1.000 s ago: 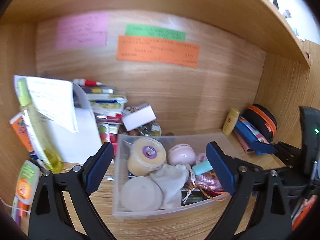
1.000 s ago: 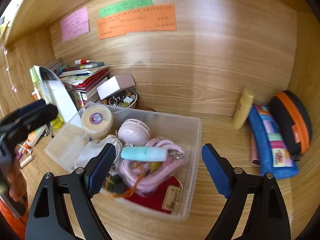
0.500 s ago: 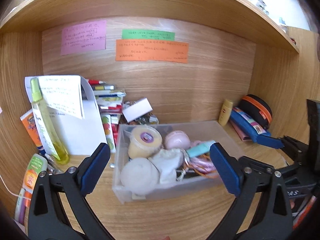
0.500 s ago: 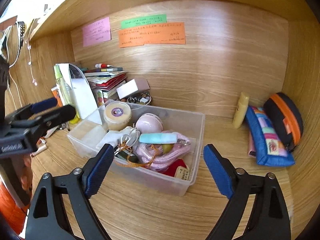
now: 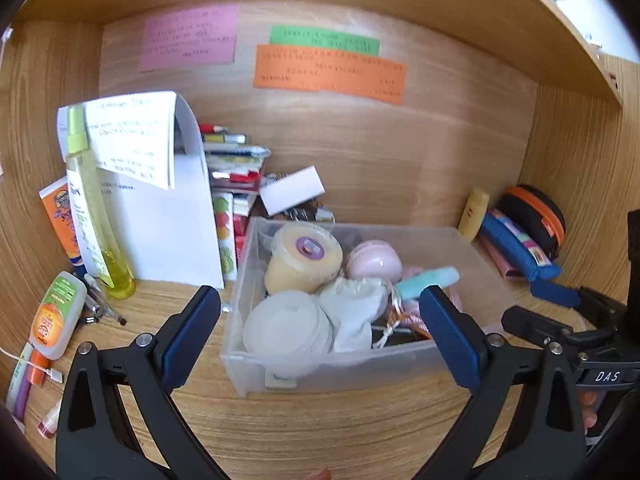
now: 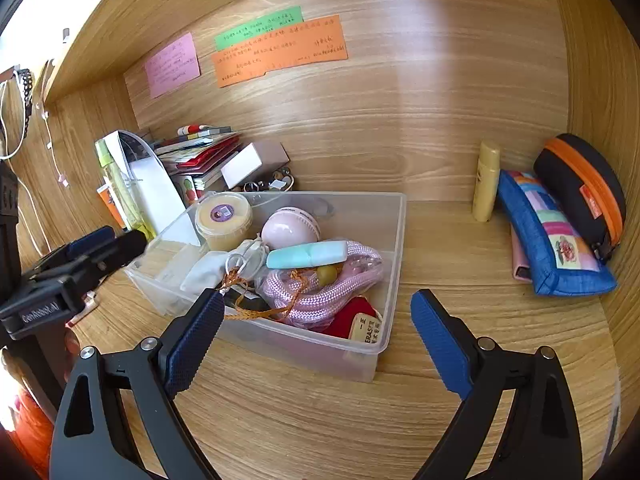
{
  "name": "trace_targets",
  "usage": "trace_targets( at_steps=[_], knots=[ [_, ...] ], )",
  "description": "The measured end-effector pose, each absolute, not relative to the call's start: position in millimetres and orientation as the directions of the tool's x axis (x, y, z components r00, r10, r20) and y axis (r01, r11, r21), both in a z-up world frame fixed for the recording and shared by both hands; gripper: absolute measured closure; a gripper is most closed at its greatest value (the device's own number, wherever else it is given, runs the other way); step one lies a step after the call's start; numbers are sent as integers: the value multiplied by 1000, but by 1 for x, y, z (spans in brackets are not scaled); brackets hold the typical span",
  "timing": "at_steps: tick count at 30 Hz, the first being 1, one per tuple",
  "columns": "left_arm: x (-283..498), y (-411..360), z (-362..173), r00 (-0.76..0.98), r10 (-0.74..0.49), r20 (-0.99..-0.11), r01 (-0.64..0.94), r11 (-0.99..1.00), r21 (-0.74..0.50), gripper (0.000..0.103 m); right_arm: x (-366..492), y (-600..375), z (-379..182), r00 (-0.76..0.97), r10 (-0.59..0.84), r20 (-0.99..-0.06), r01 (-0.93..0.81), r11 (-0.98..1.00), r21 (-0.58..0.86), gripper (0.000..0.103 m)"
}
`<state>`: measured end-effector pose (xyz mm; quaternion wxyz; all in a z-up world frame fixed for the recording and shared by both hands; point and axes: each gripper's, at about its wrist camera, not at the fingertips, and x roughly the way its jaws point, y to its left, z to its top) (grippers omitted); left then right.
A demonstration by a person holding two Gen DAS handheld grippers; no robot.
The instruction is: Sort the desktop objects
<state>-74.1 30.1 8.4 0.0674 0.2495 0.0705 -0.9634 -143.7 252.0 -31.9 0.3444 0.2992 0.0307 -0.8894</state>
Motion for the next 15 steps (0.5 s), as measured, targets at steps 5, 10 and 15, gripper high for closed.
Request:
trace_targets(
  at_steps=[5, 10, 15],
  knots=[
    [-74, 34, 5, -862, -79, -502, 149, -984, -102, 2, -141, 248, -34, -582, -587, -563, 637, -759, 132, 9],
    [-74, 42, 2, -856, -80, -511, 133, -989, -68, 2, -138, 243, -36, -579, -579, -574, 644, -756, 112, 9],
    [-73, 47, 2, -863, -100, -496, 132, -991, -30, 2, -138, 240, -38, -570, -577, -585, 651, -752, 107, 9]
  ],
)
